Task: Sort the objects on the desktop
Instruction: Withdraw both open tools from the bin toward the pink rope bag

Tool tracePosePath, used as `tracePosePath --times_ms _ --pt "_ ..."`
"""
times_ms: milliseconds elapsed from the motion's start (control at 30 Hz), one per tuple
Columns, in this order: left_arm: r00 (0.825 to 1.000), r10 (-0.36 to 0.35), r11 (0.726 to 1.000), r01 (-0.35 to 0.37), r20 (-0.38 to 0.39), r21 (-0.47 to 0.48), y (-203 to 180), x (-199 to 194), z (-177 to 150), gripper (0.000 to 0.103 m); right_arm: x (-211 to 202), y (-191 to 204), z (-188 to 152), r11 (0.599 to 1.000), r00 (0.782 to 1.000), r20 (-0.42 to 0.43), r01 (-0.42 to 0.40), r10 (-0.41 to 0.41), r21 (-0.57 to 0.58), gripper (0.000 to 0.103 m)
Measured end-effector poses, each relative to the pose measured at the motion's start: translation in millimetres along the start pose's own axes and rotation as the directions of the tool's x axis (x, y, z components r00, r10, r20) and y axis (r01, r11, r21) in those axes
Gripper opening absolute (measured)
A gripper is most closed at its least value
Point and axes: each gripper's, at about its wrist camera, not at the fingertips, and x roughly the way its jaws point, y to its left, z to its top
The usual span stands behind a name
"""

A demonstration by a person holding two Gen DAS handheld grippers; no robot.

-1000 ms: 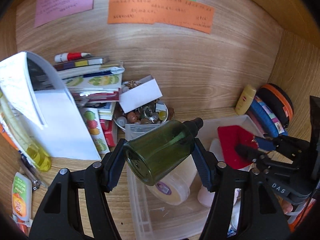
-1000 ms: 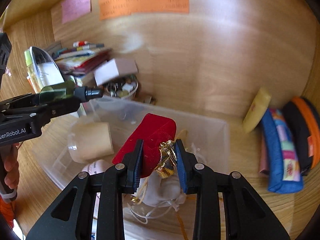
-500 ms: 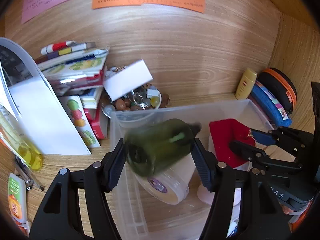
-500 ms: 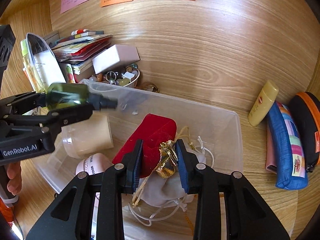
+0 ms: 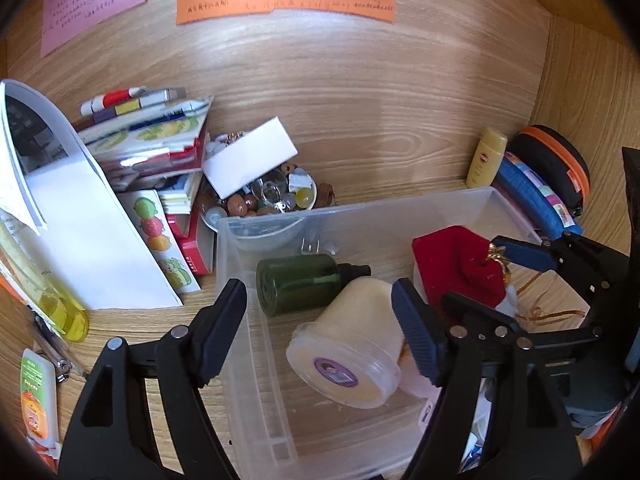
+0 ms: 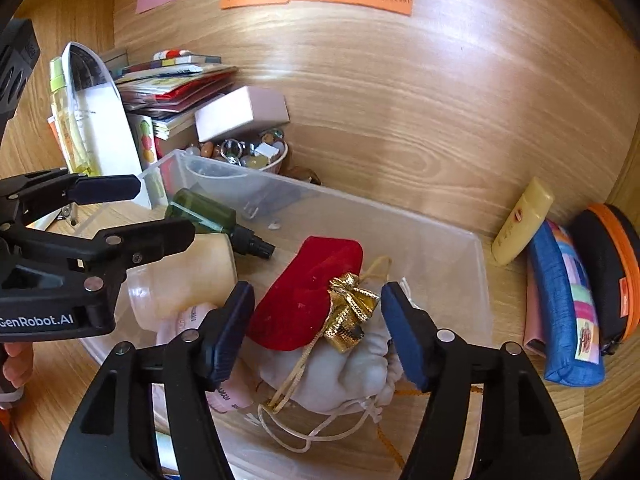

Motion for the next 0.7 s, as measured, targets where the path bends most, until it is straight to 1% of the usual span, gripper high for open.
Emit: tracePosePath --times_ms 67,133,167,267,367,433,467,500,567,700 --pt "1.000 -0.011 1.000 0.011 0.019 0.003 -1 -6 1 0.078 -3 0 1 1.000 1.000 0.008 -0.002 0.002 -0.001 0.063" --pt "0.999 -0.015 1.000 0.015 0.039 -0.005 0 -12 3 0.085 -6 0 2 1.000 1.000 0.015 -0.002 0.002 -0.002 0.063" --pt "0.999 -0.018 1.000 0.019 0.048 -0.010 1 -16 3 0.086 -8 0 2 1.000 1.000 0.018 -0.004 0.004 -0.002 0.063" --pt "0.998 -0.025 0.999 0.027 0.055 -0.027 6 -23 5 0.087 -15 -3 5 1.000 0.999 0.034 -0.008 0.008 0.004 0.063" --pt "0.997 -0.029 0.999 0.032 0.069 -0.040 9 -34 4 0.088 -25 -6 8 1.000 0.998 0.054 0.012 -0.012 0.010 0.063" --pt "0.996 -0.028 0.999 0.031 0.081 -0.038 12 -41 3 0.091 -36 -9 11 1.000 0.997 0.072 0.021 -0.022 0.016 0.067" --pt "0.996 -0.024 0.999 0.028 0.089 -0.035 12 -45 3 0.092 -43 -11 11 0.999 0.996 0.086 0.028 -0.029 0.019 0.074" --pt "0.995 -0.019 0.999 0.022 0.095 -0.032 12 -49 2 0.092 -48 -12 11 0.999 0.994 0.100 0.033 -0.035 0.022 0.078" --pt "0.995 -0.015 1.000 0.017 0.101 -0.022 12 -56 1 0.092 -61 -13 10 0.999 0.990 0.130 0.046 -0.048 0.019 0.079" --pt "0.993 0.002 1.000 0.000 0.114 -0.019 12 -68 -4 0.093 -78 -13 3 0.997 0.987 0.145 0.073 -0.072 0.004 0.079"
